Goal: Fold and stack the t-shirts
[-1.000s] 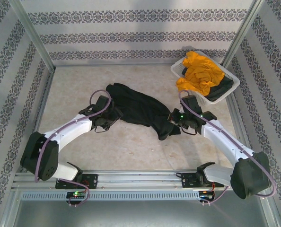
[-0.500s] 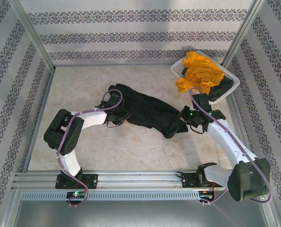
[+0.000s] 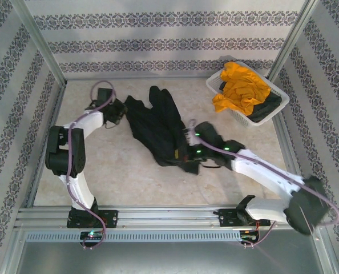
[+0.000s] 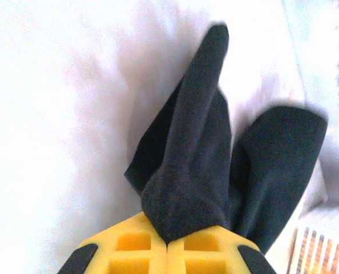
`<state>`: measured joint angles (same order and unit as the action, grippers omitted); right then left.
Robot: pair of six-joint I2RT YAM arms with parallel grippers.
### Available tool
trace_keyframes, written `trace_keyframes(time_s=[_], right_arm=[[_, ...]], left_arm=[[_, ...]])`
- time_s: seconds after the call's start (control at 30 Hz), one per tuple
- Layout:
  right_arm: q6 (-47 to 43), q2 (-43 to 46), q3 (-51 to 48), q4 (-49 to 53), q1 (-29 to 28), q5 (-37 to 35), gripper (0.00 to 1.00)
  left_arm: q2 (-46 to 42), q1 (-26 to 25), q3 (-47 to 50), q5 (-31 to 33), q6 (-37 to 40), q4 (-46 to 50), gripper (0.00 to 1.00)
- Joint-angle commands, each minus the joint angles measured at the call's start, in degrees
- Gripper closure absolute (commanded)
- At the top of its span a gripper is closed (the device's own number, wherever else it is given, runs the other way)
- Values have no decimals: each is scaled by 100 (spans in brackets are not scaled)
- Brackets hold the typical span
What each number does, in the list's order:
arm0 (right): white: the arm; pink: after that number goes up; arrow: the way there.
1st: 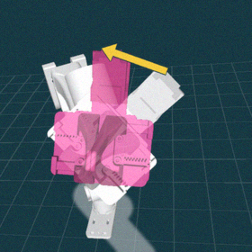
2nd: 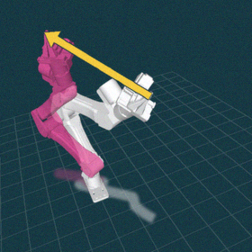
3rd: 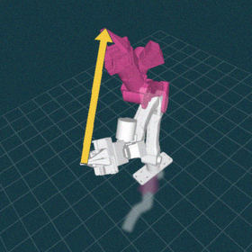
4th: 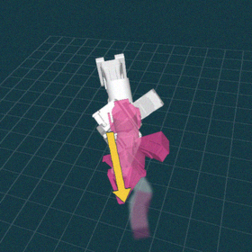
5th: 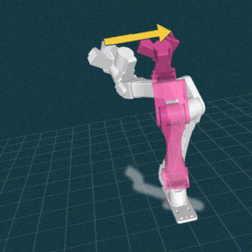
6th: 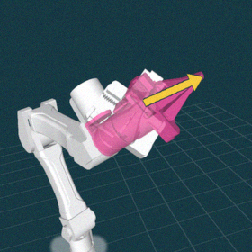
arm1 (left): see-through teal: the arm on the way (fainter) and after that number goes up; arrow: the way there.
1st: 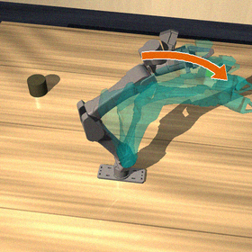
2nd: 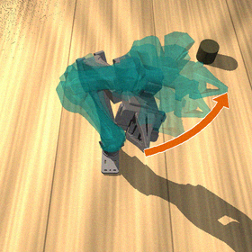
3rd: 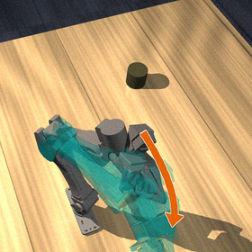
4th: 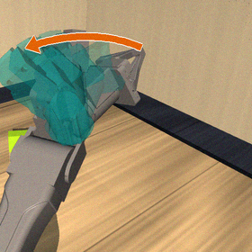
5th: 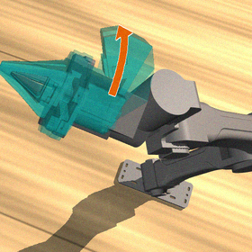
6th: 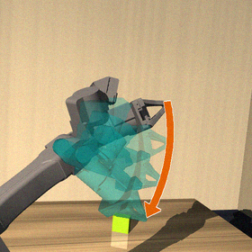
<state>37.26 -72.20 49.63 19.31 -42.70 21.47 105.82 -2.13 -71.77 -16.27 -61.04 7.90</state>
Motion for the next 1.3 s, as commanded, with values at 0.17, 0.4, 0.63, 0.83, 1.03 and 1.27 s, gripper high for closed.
trace_keyframes(time_s=[0.17, 0.4, 0.63, 0.83, 1.03, 1.27], right_arm=[[-187, -2399, 2244, -538, -1034, 745, 38], [124, -2050, 1799, -279, -150, 217, 33], [322, -1878, 1343, 31, 909, -612, 45], [753, -2854, 1926, -128, 1089, -743, 47], [810, -3262, 2367, -179, 1040, -602, 48], [851, -3325, 2308, -296, 1088, -460, 48]], left_arm=[[-29, 627, -1382, 553, 1450, 1189, 43], [-1502, 431, -321, 1165, 1613, 2397, 33], [-3497, 379, 2095, 968, 944, 3456, 41], [-4375, 684, 2838, 1125, 711, 4294, 45], [-4896, 671, 3312, 743, 123, 4720, 45], [-4896, 654, 3731, 395, -86, 4659, 48]])
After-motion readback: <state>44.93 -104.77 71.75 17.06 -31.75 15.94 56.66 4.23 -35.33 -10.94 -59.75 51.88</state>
